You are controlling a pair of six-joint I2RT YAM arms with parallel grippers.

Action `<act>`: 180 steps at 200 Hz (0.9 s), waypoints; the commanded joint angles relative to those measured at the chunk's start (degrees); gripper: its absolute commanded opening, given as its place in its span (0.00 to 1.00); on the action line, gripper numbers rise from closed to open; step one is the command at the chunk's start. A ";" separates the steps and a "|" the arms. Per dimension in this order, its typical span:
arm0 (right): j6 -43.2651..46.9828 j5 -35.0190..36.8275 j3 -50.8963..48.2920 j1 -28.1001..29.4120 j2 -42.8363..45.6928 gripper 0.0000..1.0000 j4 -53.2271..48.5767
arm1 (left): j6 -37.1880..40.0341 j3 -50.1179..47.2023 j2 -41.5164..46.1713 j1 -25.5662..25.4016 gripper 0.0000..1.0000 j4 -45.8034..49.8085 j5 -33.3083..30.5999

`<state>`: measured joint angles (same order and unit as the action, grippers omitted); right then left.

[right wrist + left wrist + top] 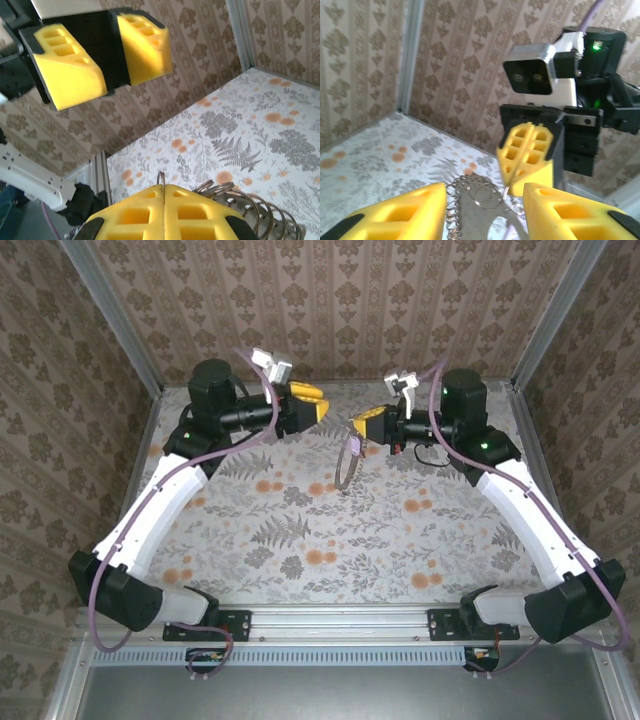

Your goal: Put the keys on the keyring

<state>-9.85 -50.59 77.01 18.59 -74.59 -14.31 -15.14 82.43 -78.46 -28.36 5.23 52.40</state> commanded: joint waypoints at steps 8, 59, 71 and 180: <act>5.88 -4.89 3.88 -0.52 -2.40 0.00 -6.93 | 6.14 3.47 -2.95 -0.10 0.38 9.68 8.53; 5.30 -6.18 3.89 -0.50 -3.81 0.00 -6.13 | 7.58 4.06 -5.83 -1.25 0.35 11.71 10.00; 5.02 -6.36 3.69 -0.49 -3.90 0.00 -5.84 | 7.66 4.06 -6.50 -1.64 0.35 11.64 9.93; 3.87 -6.54 2.38 -0.54 -3.81 0.00 -3.54 | 7.46 4.31 -8.81 -3.80 0.32 10.91 9.73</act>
<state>-5.78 -54.94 78.98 18.35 -78.50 -19.92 -9.15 84.79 -86.43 -31.55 16.32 60.49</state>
